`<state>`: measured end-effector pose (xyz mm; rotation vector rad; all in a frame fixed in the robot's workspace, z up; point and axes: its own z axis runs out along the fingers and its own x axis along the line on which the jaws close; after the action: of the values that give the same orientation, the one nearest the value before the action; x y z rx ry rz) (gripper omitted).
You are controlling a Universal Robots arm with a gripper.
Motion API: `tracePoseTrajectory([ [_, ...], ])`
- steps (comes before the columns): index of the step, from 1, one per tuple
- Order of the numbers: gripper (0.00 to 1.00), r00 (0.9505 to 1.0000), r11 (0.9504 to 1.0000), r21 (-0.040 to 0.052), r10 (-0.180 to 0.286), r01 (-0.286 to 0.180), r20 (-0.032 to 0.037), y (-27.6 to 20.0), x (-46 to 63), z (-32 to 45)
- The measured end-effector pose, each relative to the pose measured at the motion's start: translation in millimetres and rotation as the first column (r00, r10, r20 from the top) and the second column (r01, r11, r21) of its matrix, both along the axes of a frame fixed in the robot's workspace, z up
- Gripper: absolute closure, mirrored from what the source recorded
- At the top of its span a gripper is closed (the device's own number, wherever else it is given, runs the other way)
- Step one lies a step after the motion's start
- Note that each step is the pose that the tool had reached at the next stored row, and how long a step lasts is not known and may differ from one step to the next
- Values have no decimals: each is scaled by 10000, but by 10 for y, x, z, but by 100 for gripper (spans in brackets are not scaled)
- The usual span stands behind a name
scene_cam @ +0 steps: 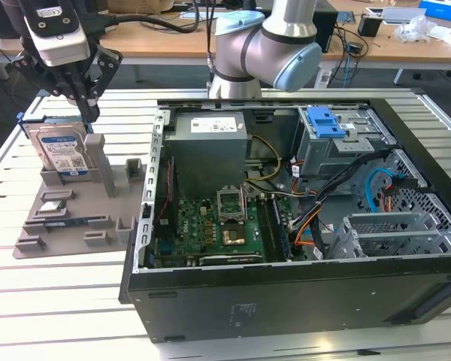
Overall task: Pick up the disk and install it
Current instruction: 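Reach for the disk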
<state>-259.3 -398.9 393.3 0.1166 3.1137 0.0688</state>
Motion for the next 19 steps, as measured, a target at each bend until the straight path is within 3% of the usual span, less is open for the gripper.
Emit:
tracePoseTrajectory([
  [19,89,10000,10000,0,1,-1,0,1,-290,0],
])
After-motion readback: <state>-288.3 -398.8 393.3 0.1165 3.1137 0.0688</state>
